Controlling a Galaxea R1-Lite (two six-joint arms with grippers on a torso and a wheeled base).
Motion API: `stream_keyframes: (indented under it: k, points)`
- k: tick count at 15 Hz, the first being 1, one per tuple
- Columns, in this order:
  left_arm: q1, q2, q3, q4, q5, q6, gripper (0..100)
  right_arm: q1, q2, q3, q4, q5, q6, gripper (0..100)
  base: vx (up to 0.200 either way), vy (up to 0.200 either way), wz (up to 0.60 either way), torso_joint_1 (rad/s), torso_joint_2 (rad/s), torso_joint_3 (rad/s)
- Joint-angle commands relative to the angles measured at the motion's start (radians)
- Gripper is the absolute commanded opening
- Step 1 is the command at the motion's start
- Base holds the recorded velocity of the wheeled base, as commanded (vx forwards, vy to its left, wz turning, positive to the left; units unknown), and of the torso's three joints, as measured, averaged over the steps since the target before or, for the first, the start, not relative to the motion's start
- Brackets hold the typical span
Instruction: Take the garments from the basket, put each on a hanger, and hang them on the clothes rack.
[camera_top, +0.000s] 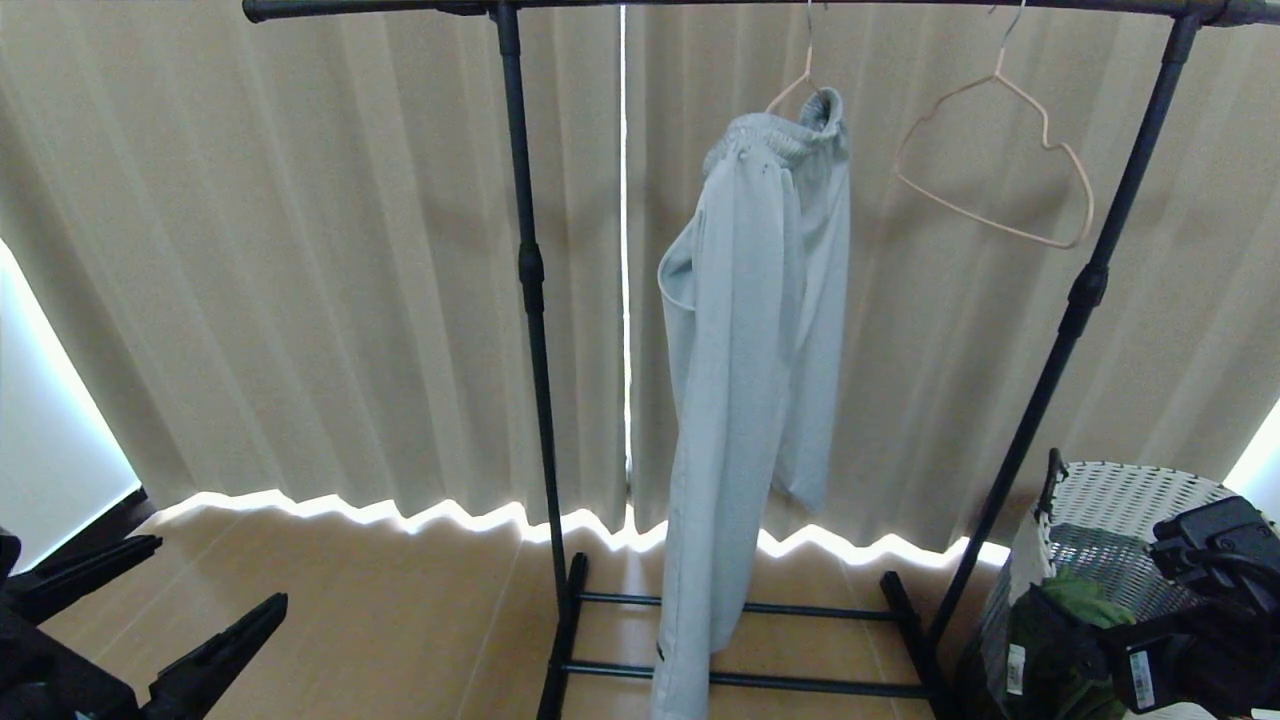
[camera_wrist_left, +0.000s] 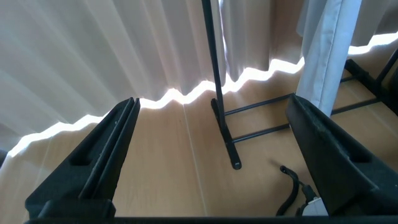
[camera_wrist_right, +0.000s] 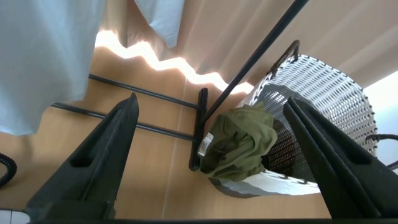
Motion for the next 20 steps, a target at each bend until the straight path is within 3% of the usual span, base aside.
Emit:
stream_keyframes:
  k: [1, 10, 20]
  points:
    - [0.0, -0.004, 0.0, 0.0, 0.0, 0.0, 100, 0.0, -0.004, -0.001, -0.002, 0.002, 0.0, 100, 0.0, 0.0, 0.0, 0.0, 0.0, 0.0]
    - [0.0, -0.032, 0.004, 0.0, -0.003, 0.003, 100, -0.063, 0.001, -0.011, -0.002, 0.004, 0.002, 100, 0.0, 0.0, 0.0, 0.0, 0.0, 0.0]
    - [-0.001, -0.039, 0.016, -0.005, -0.003, 0.009, 100, -0.064, 0.003, -0.011, 0.001, 0.002, 0.002, 100, 0.0, 0.0, 0.0, 0.0, 0.0, 0.0]
